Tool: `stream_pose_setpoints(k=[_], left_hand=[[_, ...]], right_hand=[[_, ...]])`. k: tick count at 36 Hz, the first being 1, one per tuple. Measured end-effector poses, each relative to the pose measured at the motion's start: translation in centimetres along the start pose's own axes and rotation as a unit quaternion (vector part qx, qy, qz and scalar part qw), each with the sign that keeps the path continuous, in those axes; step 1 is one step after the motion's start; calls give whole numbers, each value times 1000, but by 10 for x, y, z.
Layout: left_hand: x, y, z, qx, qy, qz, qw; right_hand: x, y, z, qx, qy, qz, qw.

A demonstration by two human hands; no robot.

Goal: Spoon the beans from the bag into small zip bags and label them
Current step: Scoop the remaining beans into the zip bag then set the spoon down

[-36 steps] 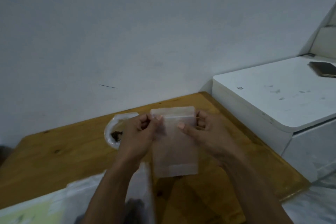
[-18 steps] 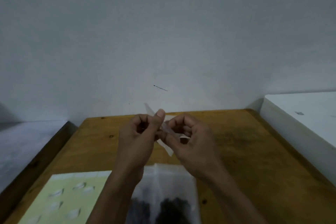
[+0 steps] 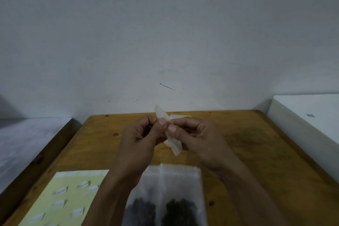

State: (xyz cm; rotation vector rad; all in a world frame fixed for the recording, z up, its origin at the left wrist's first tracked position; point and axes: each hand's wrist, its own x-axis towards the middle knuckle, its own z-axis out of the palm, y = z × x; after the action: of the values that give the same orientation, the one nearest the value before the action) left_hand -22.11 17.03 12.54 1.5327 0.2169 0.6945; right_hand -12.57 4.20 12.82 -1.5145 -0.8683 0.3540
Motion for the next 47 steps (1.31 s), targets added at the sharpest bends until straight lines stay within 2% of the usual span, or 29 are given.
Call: stream_pose_setpoints(k=[3,6,8,14,18,21,27,32,35,37,40,41,45,47], left_hand=[[2,-5,2,95,15,24,995],[4,-6,9,221,42,49,973],[4,-4,15,287,68,67,953],[5,-2,23,358,85,99,924],[6,-5,20,363,97,82,923],[5,-4,21,372,98,61,921],[11,12,12,423,75,44,902],[12,26,3,446,62,11,893],[11,34,6,437,62,15,897],[10,37,6,406,47,18,912],[7,35,-4,346,-2,52,937],[8,33,-9,367,-37,57,928],[13,24,-16,499,-162,87,847],[14,24,-11,502,-177,115,839]], right_hand=[[1,2,3,-165,59,-67,982],[1,6,12,-256,121,-77,956],[1,11,16,-269,149,-90,947],[-3,13,26,-297,194,-90,931],[5,13,13,-246,262,-64,931],[6,12,7,-247,236,-51,938],[0,8,7,-262,101,-67,957],[5,-1,-6,-298,83,-78,948],[6,-4,-5,-310,46,-70,947],[7,-5,-5,-302,30,-65,950],[8,-4,-9,-232,20,-36,972],[8,-4,-11,-195,16,-30,980],[10,-9,-14,-87,-6,4,996],[11,-10,-14,-77,-7,18,997]])
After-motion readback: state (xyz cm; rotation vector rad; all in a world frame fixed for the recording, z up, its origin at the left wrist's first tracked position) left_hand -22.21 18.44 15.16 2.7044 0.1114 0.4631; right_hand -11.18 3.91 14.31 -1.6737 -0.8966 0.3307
